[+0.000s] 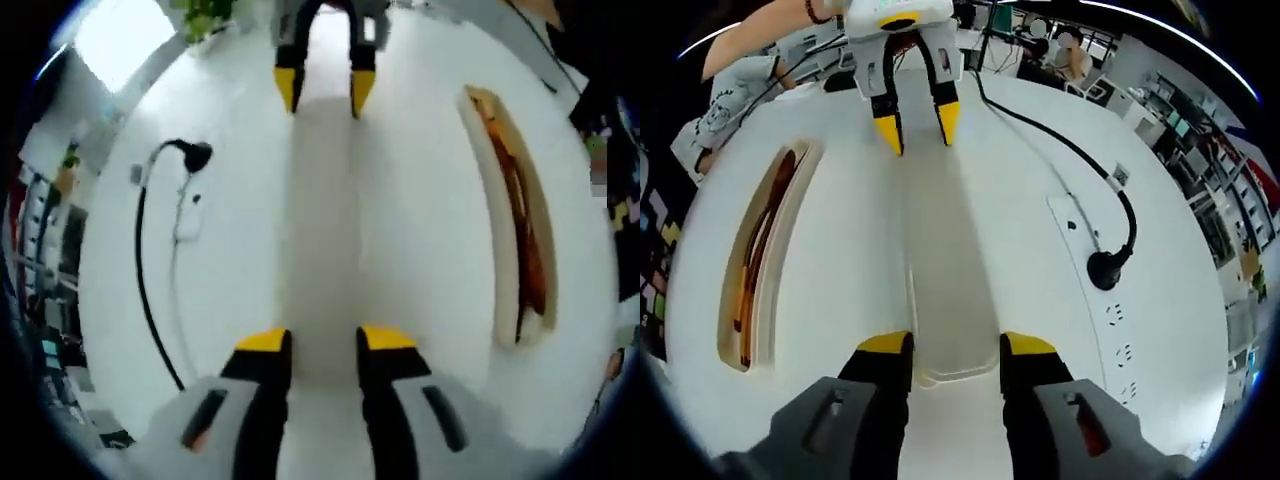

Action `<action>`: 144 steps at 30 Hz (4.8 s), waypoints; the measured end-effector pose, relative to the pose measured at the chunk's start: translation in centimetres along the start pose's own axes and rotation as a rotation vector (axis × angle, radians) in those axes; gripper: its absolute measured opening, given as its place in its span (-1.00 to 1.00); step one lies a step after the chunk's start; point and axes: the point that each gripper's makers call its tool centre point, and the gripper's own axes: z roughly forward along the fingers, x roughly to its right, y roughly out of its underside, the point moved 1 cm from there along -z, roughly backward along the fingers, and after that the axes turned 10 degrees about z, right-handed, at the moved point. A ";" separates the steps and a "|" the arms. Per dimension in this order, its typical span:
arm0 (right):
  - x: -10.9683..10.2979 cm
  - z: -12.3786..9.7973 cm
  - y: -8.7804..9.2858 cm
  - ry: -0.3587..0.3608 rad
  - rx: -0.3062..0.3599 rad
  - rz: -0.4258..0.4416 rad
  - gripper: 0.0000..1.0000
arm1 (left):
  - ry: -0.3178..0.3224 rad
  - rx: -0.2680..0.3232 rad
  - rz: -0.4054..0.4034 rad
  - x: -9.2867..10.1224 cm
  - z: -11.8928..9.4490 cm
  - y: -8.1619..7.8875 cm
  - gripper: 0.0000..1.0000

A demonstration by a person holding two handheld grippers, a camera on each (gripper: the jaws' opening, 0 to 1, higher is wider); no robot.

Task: Arrange the utensils inside the cutlery case until each visible utensil rests in its matching compartment.

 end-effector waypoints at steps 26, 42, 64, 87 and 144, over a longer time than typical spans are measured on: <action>0.6 0.4 0.2 -0.102 -0.035 0.035 -0.28 | 0.104 0.037 -0.225 -4.4 0.5 4.5 -0.17; 0.5 0.1 0.4 -0.149 -0.039 0.040 -0.29 | 0.139 0.060 -0.211 -3.0 0.2 4.0 -0.24; -1.1 -0.9 0.6 -0.342 0.027 0.288 -0.28 | -0.023 0.092 -0.090 -2.3 -0.2 3.0 -0.30; -2.4 -1.5 0.3 -0.564 0.115 0.591 -0.26 | -0.123 0.001 0.028 -3.9 -0.3 3.3 -0.62; -0.5 -3.1 -2.8 0.365 0.116 -0.289 -0.94 | -0.177 0.066 0.016 -3.8 -0.1 3.6 -0.93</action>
